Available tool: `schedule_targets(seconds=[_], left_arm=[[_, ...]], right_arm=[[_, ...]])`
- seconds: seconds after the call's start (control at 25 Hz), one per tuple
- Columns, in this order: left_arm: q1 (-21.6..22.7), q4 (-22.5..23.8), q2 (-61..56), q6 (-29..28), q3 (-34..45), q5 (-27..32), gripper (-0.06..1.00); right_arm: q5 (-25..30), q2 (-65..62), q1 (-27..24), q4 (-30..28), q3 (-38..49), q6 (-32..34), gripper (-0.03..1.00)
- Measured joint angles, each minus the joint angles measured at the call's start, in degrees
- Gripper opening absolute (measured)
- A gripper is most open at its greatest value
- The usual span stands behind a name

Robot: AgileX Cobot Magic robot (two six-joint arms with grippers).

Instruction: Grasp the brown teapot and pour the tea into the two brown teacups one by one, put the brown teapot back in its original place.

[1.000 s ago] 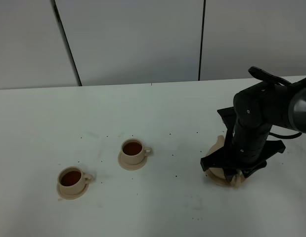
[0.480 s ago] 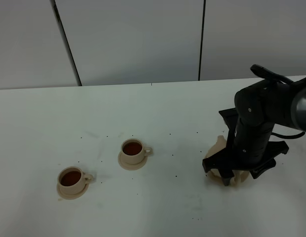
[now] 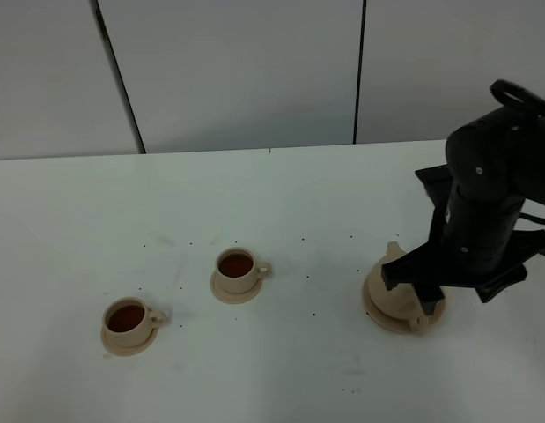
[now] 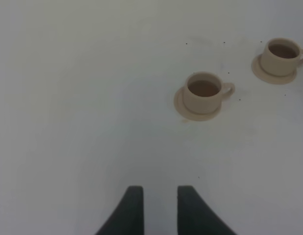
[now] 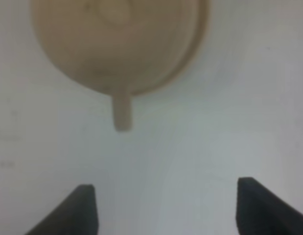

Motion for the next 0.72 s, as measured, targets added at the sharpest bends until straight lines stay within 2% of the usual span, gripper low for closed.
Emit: schedule_targets(seconds=[0.2, 0.32, 0.48, 0.72], left_arm=[[0.00, 0.00, 0.00, 0.00, 0.00, 0.00, 0.24], [0.00, 0.00, 0.00, 0.00, 0.00, 0.00, 0.24], [0.00, 0.00, 0.00, 0.00, 0.00, 0.00, 0.24], [0.00, 0.00, 0.00, 0.00, 0.00, 0.00, 0.24]], right_arm=[[1.06, -2.28, -0.32, -1.66, 0.99, 0.35, 0.58], [0.83, -4.84, -2.66, -1.66, 3.52, 0.40, 0.58], [0.09, -9.04, -7.71, -1.57, 7.92, -0.38, 0.58], [-1.04, -14.61, -17.08, 1.44, 13.17, -5.37, 0.58]])
